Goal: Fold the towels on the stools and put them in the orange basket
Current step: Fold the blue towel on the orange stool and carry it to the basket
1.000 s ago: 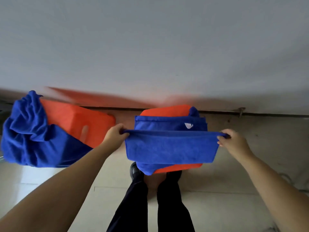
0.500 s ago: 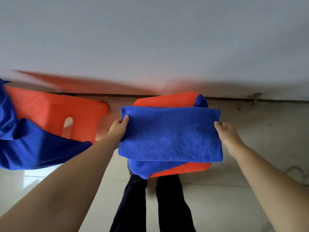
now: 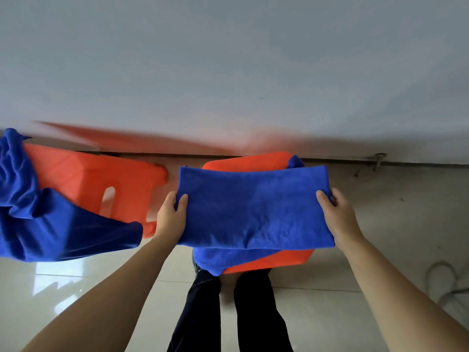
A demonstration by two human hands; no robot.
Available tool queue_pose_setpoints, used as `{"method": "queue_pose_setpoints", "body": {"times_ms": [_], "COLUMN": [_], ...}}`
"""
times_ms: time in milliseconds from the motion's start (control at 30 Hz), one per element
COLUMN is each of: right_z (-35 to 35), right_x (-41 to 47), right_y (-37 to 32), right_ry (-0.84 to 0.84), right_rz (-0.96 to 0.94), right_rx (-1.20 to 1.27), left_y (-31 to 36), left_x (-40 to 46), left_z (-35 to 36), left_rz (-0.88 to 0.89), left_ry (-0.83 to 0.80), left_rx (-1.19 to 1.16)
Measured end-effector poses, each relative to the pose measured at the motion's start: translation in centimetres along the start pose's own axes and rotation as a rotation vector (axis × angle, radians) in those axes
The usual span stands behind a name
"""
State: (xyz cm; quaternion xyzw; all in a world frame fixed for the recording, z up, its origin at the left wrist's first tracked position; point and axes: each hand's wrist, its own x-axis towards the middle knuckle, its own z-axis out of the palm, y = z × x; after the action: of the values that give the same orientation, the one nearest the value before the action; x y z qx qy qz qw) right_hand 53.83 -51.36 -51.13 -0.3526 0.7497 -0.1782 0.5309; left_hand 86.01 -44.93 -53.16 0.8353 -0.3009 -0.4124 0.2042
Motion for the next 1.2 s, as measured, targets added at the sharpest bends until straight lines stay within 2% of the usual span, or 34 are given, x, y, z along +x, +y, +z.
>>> {"method": "queue_pose_setpoints", "body": {"times_ms": [200,267,367,467,567,700,800,867,933,1067,1200], "right_z": [1.3,3.7,10.2,17.8,21.6,23.1,20.3,17.3,14.5,12.9,14.0], "right_x": [-3.1,-3.8,-4.9,-6.2,-6.1,-5.7,-4.9,-3.7,-2.3,-1.6,-2.0], "right_y": [-6.7,-8.2,-9.2,-8.3,-6.3,-5.0,-5.0,-4.9,-4.4,-2.5,-1.4], "right_ry": [-0.04,-0.093,-0.16,-0.24,-0.274,-0.328,-0.161,0.028,0.117,-0.076,-0.165], "right_rz": [-0.216,-0.267,-0.303,-0.309,-0.304,-0.299,-0.317,-0.313,-0.253,-0.023,0.077], "right_rx": [0.009,-0.081,-0.28,-0.409,-0.57,-0.625,-0.474,-0.4,-0.394,-0.427,-0.307], "left_y": [1.5,1.3,0.1,-1.5,-1.6,-2.1,-1.6,-0.9,-0.3,0.2,-0.3], "left_x": [-0.4,-0.2,0.4,1.1,1.3,2.0,1.7,1.6,1.4,0.9,0.9], "left_z": [1.7,2.1,1.5,0.2,0.1,-0.1,0.0,0.4,0.9,2.0,2.1], "left_rz": [-0.052,-0.182,-0.47,-0.54,-0.525,-0.538,-0.53,-0.454,-0.36,-0.291,-0.22], "left_ry": [-0.097,-0.154,-0.258,-0.309,-0.373,-0.416,-0.407,-0.371,-0.302,-0.237,-0.222], "left_rx": [-0.163,-0.263,-0.456,-0.554,-0.623,-0.583,-0.48,-0.357,-0.225,-0.047,-0.037]}}
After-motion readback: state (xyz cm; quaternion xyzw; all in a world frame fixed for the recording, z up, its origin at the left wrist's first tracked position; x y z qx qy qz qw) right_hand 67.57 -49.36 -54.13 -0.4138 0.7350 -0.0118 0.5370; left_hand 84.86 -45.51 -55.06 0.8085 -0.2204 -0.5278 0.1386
